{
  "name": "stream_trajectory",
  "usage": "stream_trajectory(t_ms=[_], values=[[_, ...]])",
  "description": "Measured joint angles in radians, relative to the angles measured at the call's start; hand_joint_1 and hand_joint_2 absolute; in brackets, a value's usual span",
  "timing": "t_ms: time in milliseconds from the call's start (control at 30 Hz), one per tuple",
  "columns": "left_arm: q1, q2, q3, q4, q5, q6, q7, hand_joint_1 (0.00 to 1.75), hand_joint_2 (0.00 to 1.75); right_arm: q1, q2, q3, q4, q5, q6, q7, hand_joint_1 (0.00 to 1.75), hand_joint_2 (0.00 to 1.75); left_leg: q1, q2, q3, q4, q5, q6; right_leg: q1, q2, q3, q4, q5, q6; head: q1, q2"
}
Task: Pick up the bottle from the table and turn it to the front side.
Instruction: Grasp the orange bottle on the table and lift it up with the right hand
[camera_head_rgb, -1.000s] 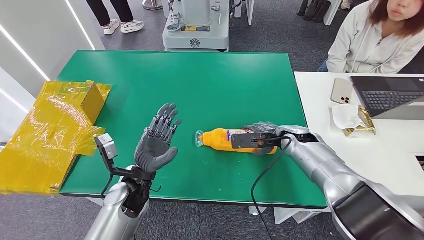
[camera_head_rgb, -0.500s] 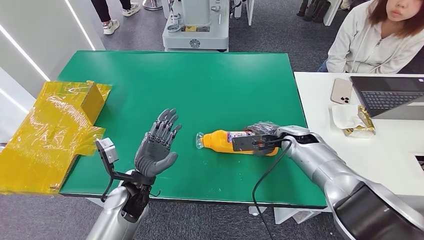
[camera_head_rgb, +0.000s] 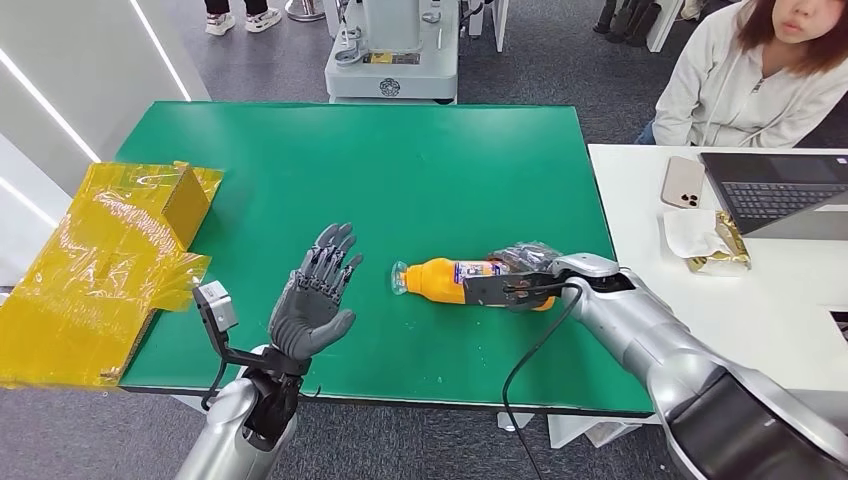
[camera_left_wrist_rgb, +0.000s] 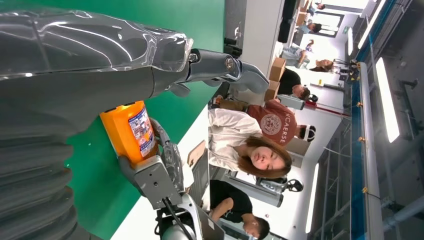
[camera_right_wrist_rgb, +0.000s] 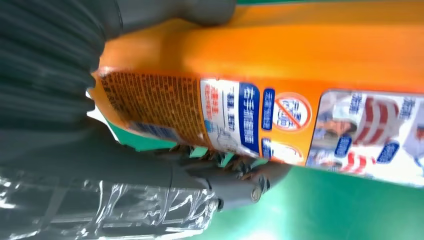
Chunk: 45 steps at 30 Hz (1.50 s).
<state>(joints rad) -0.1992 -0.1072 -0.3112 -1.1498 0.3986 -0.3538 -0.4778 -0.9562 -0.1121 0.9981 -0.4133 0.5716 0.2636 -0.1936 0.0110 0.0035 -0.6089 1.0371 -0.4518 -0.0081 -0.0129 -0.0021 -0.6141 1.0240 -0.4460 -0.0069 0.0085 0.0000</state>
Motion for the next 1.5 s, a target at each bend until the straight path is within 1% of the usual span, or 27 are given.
stream_trajectory(t_ms=[67,167,233,300,367,533,633,700,933,1067,1300,1500], values=[[0.006,0.000,0.002,-0.004,-0.016,0.008,-0.011,0.00,1.75,0.021,-0.003,-0.018,-0.005,-0.061,-0.044,-0.046,1.75,1.75,0.000,0.000,0.000,0.000,0.000,0.000,0.000,0.000,0.000,0.000,0.000,0.000,0.000,0.000],[0.012,0.000,0.005,-0.011,-0.037,0.027,-0.025,0.00,1.75,0.076,-0.012,-0.085,-0.031,-0.191,-0.083,-0.152,1.75,1.75,0.000,0.000,0.000,0.000,0.000,0.000,0.000,0.000,0.000,0.000,0.000,0.000,0.000,0.000],[0.015,0.000,0.006,-0.017,-0.047,0.040,-0.033,0.00,1.75,0.138,-0.026,-0.149,-0.079,-0.276,-0.097,-0.227,1.75,1.75,0.000,-0.001,0.000,0.000,0.000,0.000,0.000,-0.001,0.000,0.000,0.000,0.000,0.000,0.000],[0.018,0.002,0.006,-0.022,-0.052,0.052,-0.041,0.00,1.75,0.226,-0.043,-0.224,-0.167,-0.343,-0.112,-0.279,1.75,1.75,0.000,-0.002,-0.001,0.000,0.000,0.000,0.000,-0.002,0.000,0.000,-0.001,0.000,0.000,0.000],[0.018,0.005,0.007,-0.024,-0.051,0.058,-0.045,0.00,1.75,0.320,-0.056,-0.298,-0.274,-0.384,-0.123,-0.291,1.75,1.75,0.000,-0.004,-0.002,0.000,0.000,0.000,0.000,-0.004,0.000,0.000,-0.001,0.000,0.000,0.000],[0.009,0.007,0.008,-0.024,-0.036,0.054,-0.046,0.00,1.75,0.536,-0.079,-0.443,-0.538,-0.407,-0.144,-0.263,1.75,1.75,0.000,-0.003,-0.002,-0.001,-0.001,0.000,0.000,-0.004,-0.001,-0.001,-0.002,0.000,0.000,0.000],[0.002,0.006,0.007,-0.024,-0.035,0.049,-0.046,0.00,1.75,0.638,-0.086,-0.506,-0.659,-0.385,-0.157,-0.246,1.75,1.75,0.000,-0.003,-0.002,-0.001,-0.001,0.000,0.000,-0.004,-0.001,-0.001,-0.002,0.000,0.000,0.000],[-0.001,0.006,0.007,-0.024,-0.036,0.044,-0.046,0.00,1.75,0.687,-0.087,-0.540,-0.715,-0.378,-0.164,-0.240,1.75,1.75,0.000,-0.003,-0.002,-0.001,-0.001,0.000,0.000,-0.004,-0.001,-0.001,-0.002,0.000,0.000,0.000],[-0.020,0.005,0.005,-0.018,-0.038,0.036,-0.057,0.00,1.75,0.813,-0.089,-0.630,-0.857,-0.366,-0.178,-0.223,1.75,1.75,0.000,-0.003,-0.002,-0.001,-0.001,0.000,0.000,-0.004,-0.001,-0.001,-0.002,0.000,0.000,0.000],[-0.028,0.006,0.004,-0.011,-0.040,0.036,-0.065,0.00,1.75,0.865,-0.089,-0.674,-0.910,-0.366,-0.188,-0.226,1.75,1.75,0.000,-0.003,-0.002,-0.001,-0.001,0.000,0.000,-0.003,-0.001,-0.001,-0.002,0.000,0.000,0.000],[-0.034,0.007,0.004,0.000,-0.045,0.036,-0.065,0.00,1.75,0.897,-0.089,-0.705,-0.945,-0.368,-0.195,-0.231,1.75,1.75,0.000,-0.002,-0.002,-0.001,-0.001,0.000,0.000,-0.003,-0.001,-0.001,-0.002,0.000,0.000,0.000],[-0.072,0.011,-0.007,0.033,-0.092,0.032,-0.062,0.00,1.75,0.902,-0.074,-0.736,-0.956,-0.376,-0.250,-0.283,1.75,1.75,0.000,-0.002,-0.002,-0.001,-0.001,0.000,0.000,-0.003,-0.001,-0.001,-0.002,0.000,0.000,0.000]])
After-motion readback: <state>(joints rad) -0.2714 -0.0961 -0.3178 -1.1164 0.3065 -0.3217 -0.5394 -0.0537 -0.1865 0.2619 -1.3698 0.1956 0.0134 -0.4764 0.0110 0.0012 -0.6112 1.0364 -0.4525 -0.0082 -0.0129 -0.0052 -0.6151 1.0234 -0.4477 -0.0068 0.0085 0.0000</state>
